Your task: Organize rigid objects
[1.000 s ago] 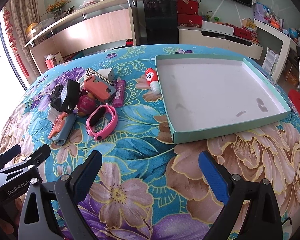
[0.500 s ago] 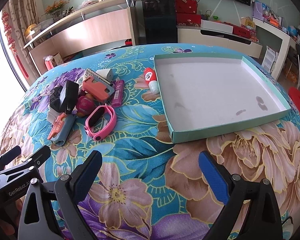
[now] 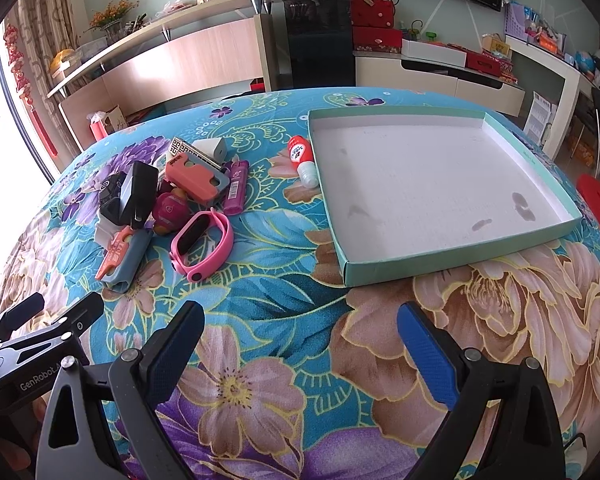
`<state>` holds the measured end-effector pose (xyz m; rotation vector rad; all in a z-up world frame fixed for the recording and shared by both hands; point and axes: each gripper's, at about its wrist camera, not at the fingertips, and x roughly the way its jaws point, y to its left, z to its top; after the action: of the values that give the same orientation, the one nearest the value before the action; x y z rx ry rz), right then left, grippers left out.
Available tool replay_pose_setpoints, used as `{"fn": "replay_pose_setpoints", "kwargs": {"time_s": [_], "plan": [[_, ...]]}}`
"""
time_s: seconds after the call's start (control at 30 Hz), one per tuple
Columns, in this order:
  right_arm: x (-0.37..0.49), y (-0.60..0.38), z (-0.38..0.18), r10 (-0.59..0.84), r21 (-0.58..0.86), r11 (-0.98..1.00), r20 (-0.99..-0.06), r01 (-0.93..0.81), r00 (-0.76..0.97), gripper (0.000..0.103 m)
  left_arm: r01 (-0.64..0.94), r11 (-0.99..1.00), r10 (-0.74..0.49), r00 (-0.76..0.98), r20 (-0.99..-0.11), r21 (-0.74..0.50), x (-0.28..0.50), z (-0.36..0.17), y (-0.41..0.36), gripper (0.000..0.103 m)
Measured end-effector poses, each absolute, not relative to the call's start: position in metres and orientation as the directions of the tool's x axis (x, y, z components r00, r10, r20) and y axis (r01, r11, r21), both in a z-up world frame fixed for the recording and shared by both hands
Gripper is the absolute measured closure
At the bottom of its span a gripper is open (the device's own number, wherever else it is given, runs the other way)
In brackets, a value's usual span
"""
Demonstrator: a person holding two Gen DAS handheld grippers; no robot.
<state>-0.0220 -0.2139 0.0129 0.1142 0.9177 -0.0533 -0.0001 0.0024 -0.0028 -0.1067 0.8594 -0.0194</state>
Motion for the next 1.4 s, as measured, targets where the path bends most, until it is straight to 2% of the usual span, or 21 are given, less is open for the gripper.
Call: {"fn": "replay_pose_setpoints", "kwargs": {"time_s": [0.43, 0.63, 0.77, 0.83, 0.93, 1.07, 1.13, 1.3, 1.4], "plan": [[-0.022, -0.214, 0.013, 0.003, 0.076, 0.993, -0.795, 0.095, 0.607, 0.006, -0.029, 0.995, -0.051, 0.65, -0.758, -0.091, 0.0, -0.003, 0.002, 0.0], [-0.024, -0.215, 0.015, 0.022, 0.096, 0.992, -0.788, 0.088, 0.615, 0.006, -0.018, 0.999, -0.025, 0.65, -0.759, -0.048, 0.0, 0.0, -0.001, 0.0], [-0.023, -0.219, 0.028, 0.064, 0.141, 0.988, -0.763, 0.069, 0.644, 0.006, 0.021, 0.999, -0.049, 0.617, -0.786, -0.045, 0.011, 0.004, -0.007, 0.0], [-0.018, -0.217, 0.037, 0.08, 0.15, 0.987, -0.752, 0.052, 0.655, 0.006, 0.028, 0.998, -0.064, 0.633, -0.771, -0.059, 0.017, 0.013, -0.008, 0.0], [-0.007, -0.215, 0.05, 0.098, 0.164, 0.986, -0.73, 0.034, 0.676, 0.006, 0.022, 1.0, -0.027, 0.648, -0.761, -0.016, 0.032, 0.027, -0.012, 0.0], [0.016, -0.209, 0.057, 0.131, 0.184, 0.983, -0.739, 0.011, 0.661, 0.006, 0.028, 0.998, -0.062, 0.575, -0.816, -0.056, 0.056, 0.032, -0.009, 0.0], [0.027, -0.207, 0.06, 0.118, 0.162, 0.987, -0.742, 0.006, 0.66, 0.006, 0.002, 0.997, -0.065, 0.564, -0.823, -0.078, 0.064, 0.034, -0.003, 0.0], [0.054, -0.21, 0.066, 0.106, 0.158, 0.987, -0.747, 0.021, 0.656, 0.006, -0.12, 0.991, 0.015, 0.532, -0.847, -0.057, 0.083, 0.029, 0.011, 0.0], [0.071, -0.208, 0.068, 0.092, 0.138, 0.99, -0.752, 0.02, 0.653, 0.006, -0.143, 0.986, 0.003, 0.518, -0.856, -0.084, 0.091, 0.029, 0.017, 0.0]]}}
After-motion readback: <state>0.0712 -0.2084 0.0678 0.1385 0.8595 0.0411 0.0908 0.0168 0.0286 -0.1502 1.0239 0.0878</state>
